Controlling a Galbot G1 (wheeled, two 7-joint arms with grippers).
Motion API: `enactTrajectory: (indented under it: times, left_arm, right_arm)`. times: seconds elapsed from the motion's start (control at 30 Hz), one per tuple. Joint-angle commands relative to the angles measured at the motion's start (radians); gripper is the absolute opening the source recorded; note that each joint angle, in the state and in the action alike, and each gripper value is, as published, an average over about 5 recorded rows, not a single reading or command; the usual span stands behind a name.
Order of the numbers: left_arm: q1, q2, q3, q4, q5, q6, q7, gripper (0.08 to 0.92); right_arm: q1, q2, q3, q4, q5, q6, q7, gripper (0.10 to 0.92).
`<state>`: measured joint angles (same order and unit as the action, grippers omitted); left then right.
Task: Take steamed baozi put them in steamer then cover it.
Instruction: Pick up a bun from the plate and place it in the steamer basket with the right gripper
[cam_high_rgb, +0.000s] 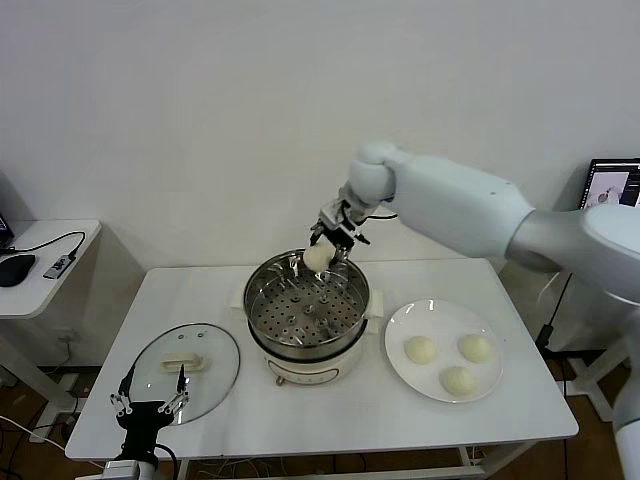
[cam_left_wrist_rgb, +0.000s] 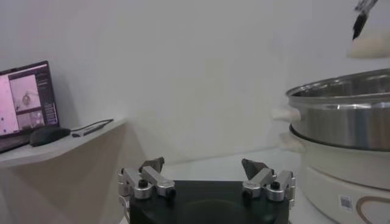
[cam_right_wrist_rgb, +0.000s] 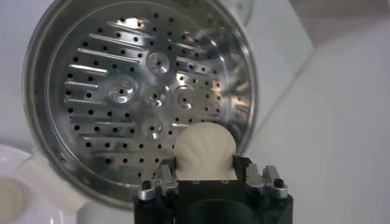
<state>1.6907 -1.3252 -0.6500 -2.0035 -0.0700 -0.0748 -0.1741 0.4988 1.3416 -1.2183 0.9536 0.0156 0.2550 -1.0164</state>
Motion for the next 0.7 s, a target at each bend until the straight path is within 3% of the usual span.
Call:
enactTrajectory:
  times: [0.03,0.27,0.7]
  left_arm:
    - [0.000,0.000,-0.002,0.003,-0.001,-0.004,0.003,0.823]
    - [-0.001,0.000,-0.007,0.008,0.001,-0.006,0.003,0.823]
    - [-0.005,-0.003,-0.007,0.008,0.005,-0.009,0.005,0.823]
  right_arm:
    - [-0.050,0.094,-0.039,-0.106,-0.136,0.174,0.034,0.585]
    - [-0.094,0.144,0.001,-0.203,-0.271,0.278,0.095,0.586]
    - [-0.112,0.178,0.026,-0.272,-0.356,0.352,0.137,0.600]
